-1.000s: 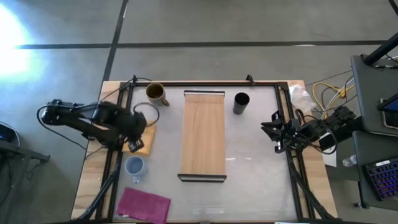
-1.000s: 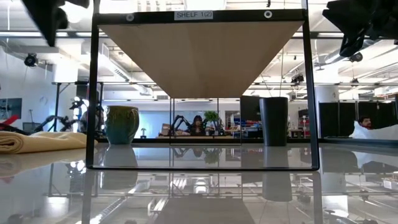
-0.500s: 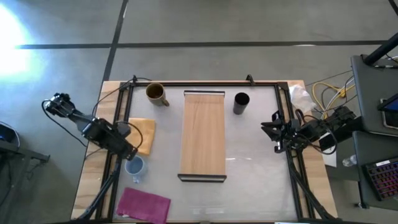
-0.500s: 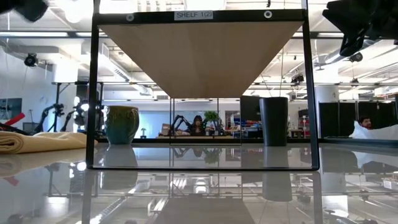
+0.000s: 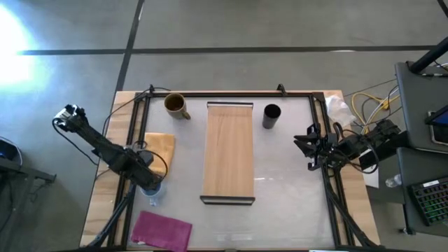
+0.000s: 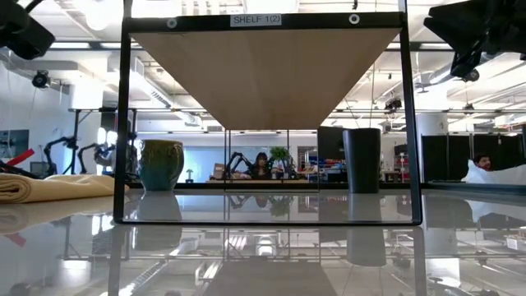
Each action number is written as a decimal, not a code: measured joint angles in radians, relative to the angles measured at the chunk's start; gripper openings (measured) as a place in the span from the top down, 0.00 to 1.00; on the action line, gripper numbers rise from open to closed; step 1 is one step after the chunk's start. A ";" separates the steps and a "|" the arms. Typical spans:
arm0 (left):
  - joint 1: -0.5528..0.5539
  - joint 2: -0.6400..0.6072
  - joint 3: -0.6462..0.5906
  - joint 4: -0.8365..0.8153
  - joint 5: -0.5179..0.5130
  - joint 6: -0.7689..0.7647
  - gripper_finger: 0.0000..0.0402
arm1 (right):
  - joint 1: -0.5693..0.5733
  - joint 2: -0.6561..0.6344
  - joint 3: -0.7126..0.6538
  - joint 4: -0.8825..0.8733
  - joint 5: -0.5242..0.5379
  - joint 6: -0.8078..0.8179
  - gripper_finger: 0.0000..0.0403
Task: Stack small to large cups/mugs on shelf
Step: Put the light blue cup on the shelf
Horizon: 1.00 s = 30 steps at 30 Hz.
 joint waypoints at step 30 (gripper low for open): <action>-0.013 0.209 -0.024 0.091 0.003 -0.084 0.79 | 0.000 0.000 0.000 -0.001 0.060 0.007 0.80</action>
